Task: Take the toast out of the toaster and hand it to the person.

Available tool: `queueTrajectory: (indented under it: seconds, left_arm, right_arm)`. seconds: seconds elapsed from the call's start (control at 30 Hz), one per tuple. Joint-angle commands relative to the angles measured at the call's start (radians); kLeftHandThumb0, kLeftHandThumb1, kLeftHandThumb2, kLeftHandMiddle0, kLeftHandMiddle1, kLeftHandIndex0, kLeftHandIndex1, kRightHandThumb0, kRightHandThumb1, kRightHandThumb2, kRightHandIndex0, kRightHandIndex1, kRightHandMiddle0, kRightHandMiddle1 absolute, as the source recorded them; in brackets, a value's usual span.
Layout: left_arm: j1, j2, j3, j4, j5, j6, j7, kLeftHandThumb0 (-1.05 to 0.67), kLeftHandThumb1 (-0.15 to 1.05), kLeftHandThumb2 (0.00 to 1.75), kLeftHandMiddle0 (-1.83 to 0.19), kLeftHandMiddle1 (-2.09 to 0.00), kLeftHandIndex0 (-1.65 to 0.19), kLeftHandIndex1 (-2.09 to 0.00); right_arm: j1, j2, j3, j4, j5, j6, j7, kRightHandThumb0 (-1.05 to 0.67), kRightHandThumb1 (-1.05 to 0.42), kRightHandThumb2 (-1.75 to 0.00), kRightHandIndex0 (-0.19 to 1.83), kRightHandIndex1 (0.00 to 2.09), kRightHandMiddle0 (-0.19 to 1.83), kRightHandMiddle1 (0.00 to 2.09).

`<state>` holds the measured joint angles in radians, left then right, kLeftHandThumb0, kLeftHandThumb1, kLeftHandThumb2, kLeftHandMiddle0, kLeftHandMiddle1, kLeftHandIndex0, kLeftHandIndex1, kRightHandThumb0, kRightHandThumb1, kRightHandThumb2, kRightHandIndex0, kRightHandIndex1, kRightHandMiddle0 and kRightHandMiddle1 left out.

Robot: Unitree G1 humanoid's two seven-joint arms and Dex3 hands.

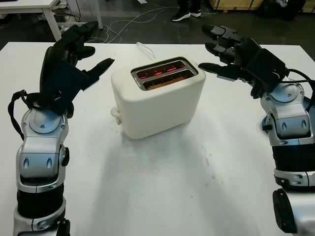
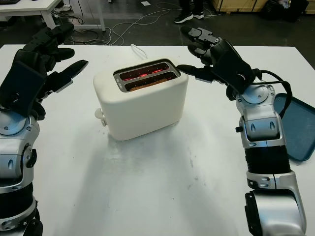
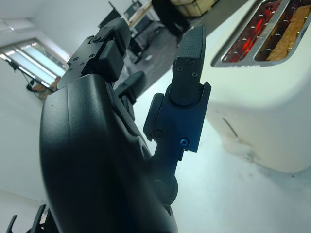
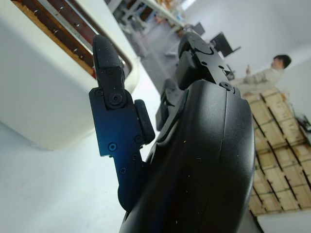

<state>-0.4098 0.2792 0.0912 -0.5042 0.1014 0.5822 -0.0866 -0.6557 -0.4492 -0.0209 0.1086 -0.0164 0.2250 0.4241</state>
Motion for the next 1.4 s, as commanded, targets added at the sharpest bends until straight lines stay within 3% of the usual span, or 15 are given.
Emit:
queueTrajectory:
  seconds: [0.0, 0.73, 0.87, 1.2, 1.37]
  left_arm:
    - [0.001, 0.004, -0.002, -0.014, 0.009, -0.001, 0.004, -0.52, 0.92, 0.18, -0.01, -0.99, -0.33, -0.22]
    - [0.004, -0.004, 0.005, -0.015, 0.001, 0.001, 0.006, -0.52, 0.92, 0.17, -0.03, -0.96, -0.32, -0.24]
    - [0.007, 0.000, 0.003, -0.010, 0.005, -0.011, 0.005, -0.52, 0.92, 0.17, -0.03, -0.96, -0.32, -0.25]
    - [0.010, -0.003, 0.007, -0.012, 0.001, -0.008, 0.004, -0.51, 0.92, 0.18, -0.04, -0.95, -0.31, -0.25]
    - [0.010, -0.006, 0.004, -0.012, 0.005, -0.008, 0.008, -0.51, 0.92, 0.18, -0.04, -0.95, -0.31, -0.25]
  right_arm:
    - [-0.008, -0.005, 0.001, -0.007, -0.001, 0.000, -0.001, -0.49, -0.92, -0.08, 0.27, 0.01, 0.28, 0.01]
    - [-0.010, -0.005, 0.000, -0.014, 0.007, 0.018, 0.007, -0.48, -0.92, -0.08, 0.27, 0.01, 0.28, 0.00]
    - [-0.027, 0.001, -0.013, 0.013, 0.041, -0.007, 0.036, -0.39, -0.90, -0.03, 0.28, 0.02, 0.29, 0.01]
    - [-0.182, -0.009, 0.012, 0.195, -0.018, -0.307, 0.016, -0.31, -0.65, 0.00, 0.77, 0.30, 0.72, 0.21]
    - [-0.289, -0.022, 0.082, 0.352, -0.139, -0.574, -0.011, -0.44, -0.62, 0.00, 0.89, 0.43, 0.87, 0.25]
